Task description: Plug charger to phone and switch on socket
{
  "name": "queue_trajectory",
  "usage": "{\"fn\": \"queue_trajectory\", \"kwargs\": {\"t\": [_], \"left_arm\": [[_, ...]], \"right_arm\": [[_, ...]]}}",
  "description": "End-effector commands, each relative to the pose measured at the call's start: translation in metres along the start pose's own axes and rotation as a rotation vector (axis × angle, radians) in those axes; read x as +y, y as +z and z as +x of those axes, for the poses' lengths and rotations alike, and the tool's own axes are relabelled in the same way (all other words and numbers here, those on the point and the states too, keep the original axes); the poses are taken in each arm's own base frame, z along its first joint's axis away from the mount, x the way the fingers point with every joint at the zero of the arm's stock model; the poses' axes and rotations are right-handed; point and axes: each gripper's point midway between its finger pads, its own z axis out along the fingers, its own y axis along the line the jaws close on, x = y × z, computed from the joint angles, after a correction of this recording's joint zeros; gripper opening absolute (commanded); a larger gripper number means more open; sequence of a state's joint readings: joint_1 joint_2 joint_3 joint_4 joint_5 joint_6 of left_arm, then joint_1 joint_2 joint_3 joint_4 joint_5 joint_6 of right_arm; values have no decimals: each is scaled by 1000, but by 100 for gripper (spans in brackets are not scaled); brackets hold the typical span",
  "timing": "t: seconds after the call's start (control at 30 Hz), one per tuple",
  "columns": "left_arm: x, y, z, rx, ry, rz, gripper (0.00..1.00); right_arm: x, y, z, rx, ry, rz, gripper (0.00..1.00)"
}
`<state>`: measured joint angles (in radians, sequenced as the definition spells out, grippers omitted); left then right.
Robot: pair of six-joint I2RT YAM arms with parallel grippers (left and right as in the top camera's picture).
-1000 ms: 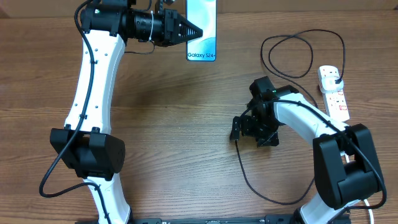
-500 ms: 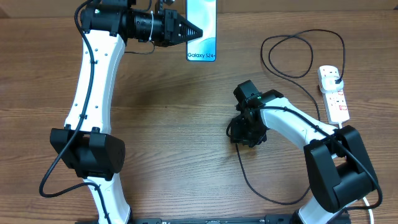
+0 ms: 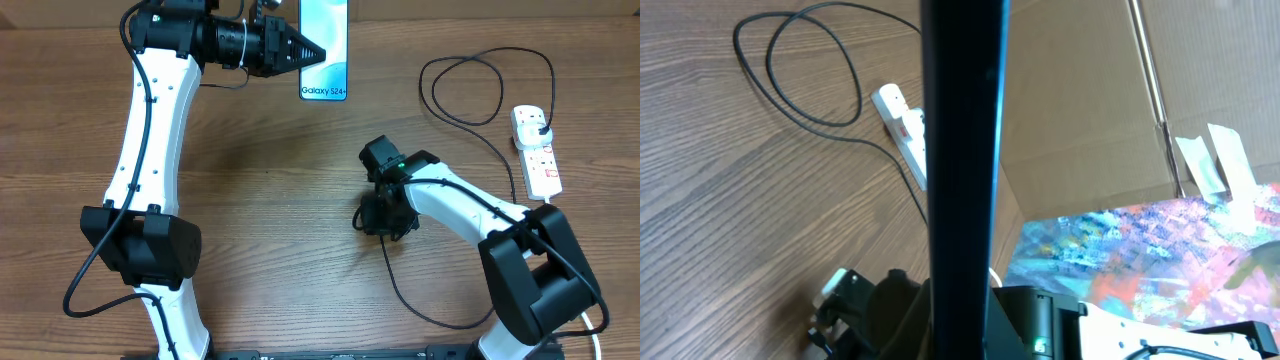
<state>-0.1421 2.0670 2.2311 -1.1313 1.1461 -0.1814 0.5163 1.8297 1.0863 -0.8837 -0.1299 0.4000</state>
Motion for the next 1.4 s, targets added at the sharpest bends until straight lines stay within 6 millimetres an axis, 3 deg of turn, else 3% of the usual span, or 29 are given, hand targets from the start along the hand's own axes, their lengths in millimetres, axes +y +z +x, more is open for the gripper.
{"fn": "queue_trajectory", "kwargs": {"t": [0.0, 0.3, 0.37, 0.67, 0.93, 1.07, 1.37], "left_arm": [[-11, -1, 1, 2, 15, 27, 4], [-10, -2, 1, 4, 9, 26, 4], [-10, -2, 1, 4, 9, 26, 4], [-10, -2, 1, 4, 9, 26, 4], [-10, -2, 1, 4, 9, 26, 4], [-10, -2, 1, 4, 8, 26, 4], [-10, -2, 1, 4, 9, 27, 4]], "right_arm": [[-12, 11, -3, 7, 43, 44, 34], [-16, 11, -6, 7, 24, 35, 30], [-17, 11, -7, 8, 31, 30, 24], [-16, 10, -7, 17, 43, 5, 15], [-16, 10, -7, 18, 41, 5, 13], [-16, 10, -7, 18, 41, 5, 5], [-5, 4, -11, 25, 46, -58, 4]]}}
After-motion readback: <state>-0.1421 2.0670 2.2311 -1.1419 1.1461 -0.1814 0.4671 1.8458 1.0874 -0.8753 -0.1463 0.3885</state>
